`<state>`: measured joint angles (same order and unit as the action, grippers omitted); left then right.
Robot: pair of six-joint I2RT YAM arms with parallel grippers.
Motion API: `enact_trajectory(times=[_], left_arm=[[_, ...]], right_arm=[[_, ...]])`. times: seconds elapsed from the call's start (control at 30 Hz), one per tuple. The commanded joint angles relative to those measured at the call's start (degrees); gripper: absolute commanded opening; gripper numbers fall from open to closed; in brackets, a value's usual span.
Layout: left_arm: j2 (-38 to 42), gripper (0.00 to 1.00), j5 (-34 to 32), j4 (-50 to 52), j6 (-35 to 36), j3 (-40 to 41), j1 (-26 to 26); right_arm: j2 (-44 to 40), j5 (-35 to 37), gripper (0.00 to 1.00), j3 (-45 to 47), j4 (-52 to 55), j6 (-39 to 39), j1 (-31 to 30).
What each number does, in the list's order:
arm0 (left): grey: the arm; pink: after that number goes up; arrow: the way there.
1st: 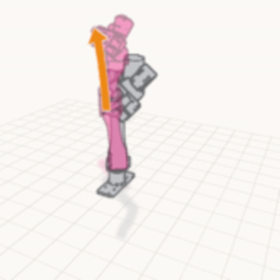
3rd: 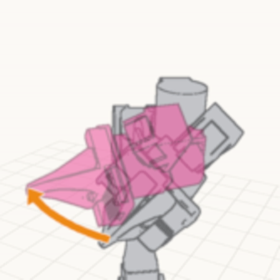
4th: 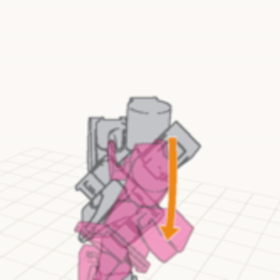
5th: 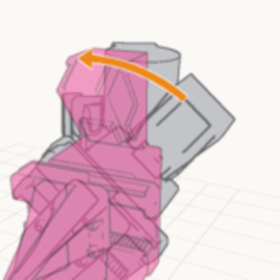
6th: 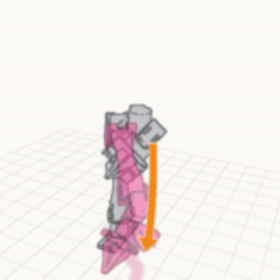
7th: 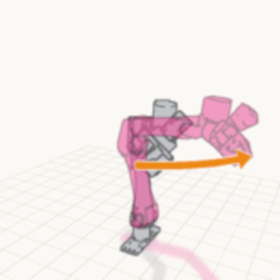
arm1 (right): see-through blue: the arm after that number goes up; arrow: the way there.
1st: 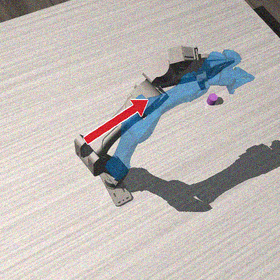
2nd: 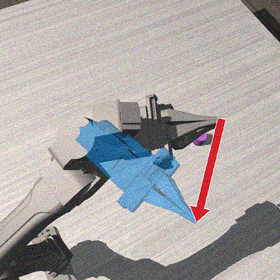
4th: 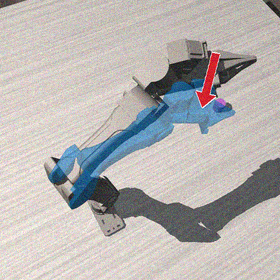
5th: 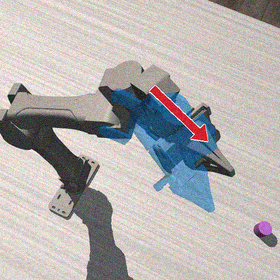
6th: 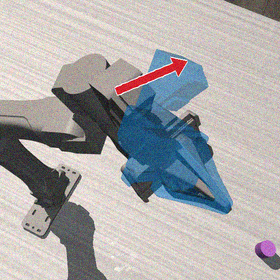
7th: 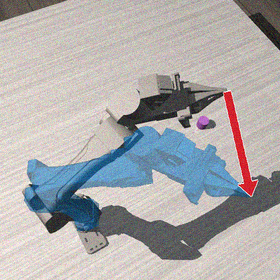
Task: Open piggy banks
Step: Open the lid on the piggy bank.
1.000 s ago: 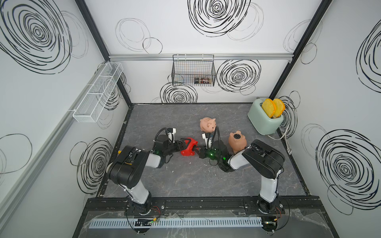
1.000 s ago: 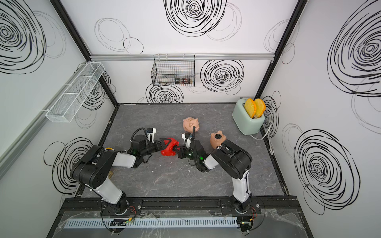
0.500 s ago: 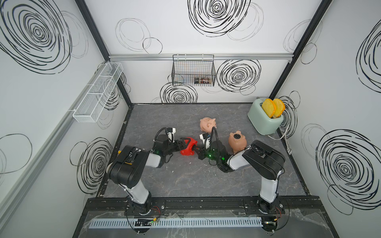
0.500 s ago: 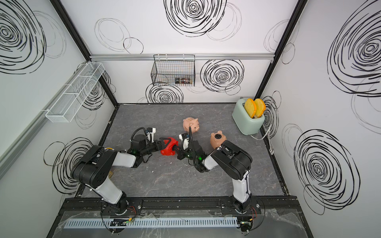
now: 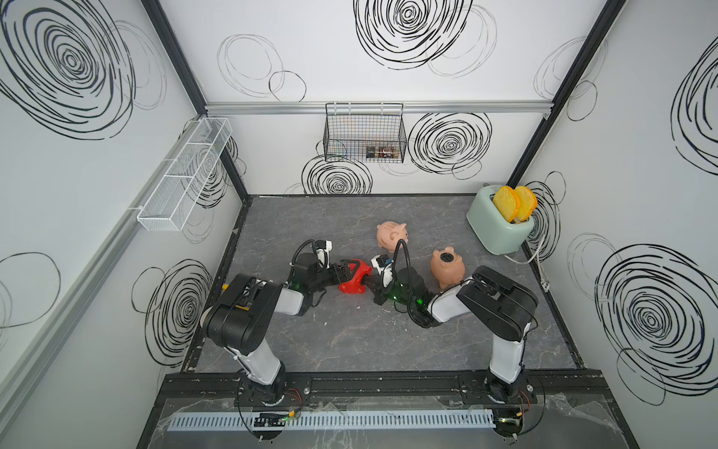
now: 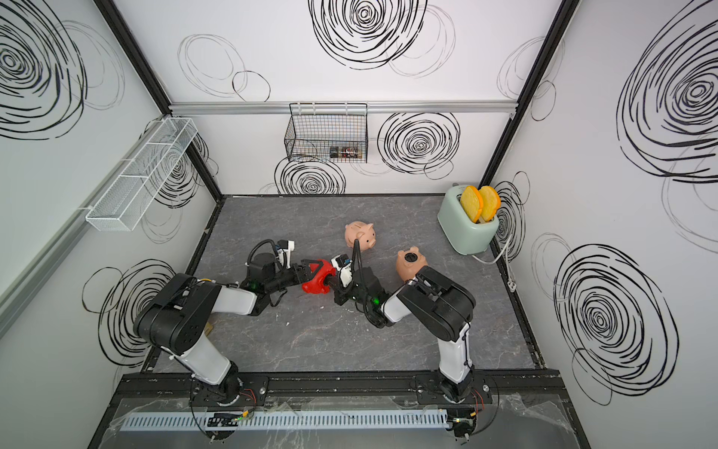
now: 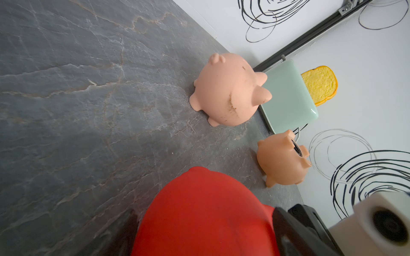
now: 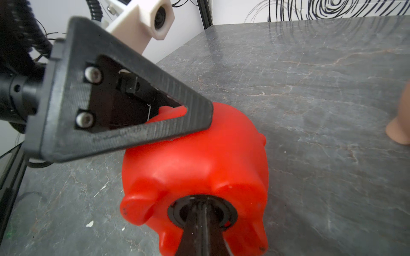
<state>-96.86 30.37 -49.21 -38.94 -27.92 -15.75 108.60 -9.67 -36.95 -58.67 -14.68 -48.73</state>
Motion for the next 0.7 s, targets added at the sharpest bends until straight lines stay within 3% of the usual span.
enact_trajectory(times=[0.0,0.33,0.5,0.67], left_arm=[[-2.54,0.96,5.74,6.74,1.00,0.33,-3.32],[-2.98,0.96,5.85,6.93,1.06,-0.03,-3.68],[-3.06,0.96,5.80,6.89,1.06,-0.03,-3.68],[-3.55,0.96,5.63,6.89,0.79,-0.19,-3.68]], right_arm=[[-1.69,-2.63,0.00,0.56,1.49,3.89,-1.96],[0.23,-3.11,0.00,-4.44,9.05,6.96,-1.04],[0.59,-4.05,0.00,-0.74,0.08,9.56,-0.80],[-0.11,-0.91,0.00,-1.05,0.91,12.37,-1.25]])
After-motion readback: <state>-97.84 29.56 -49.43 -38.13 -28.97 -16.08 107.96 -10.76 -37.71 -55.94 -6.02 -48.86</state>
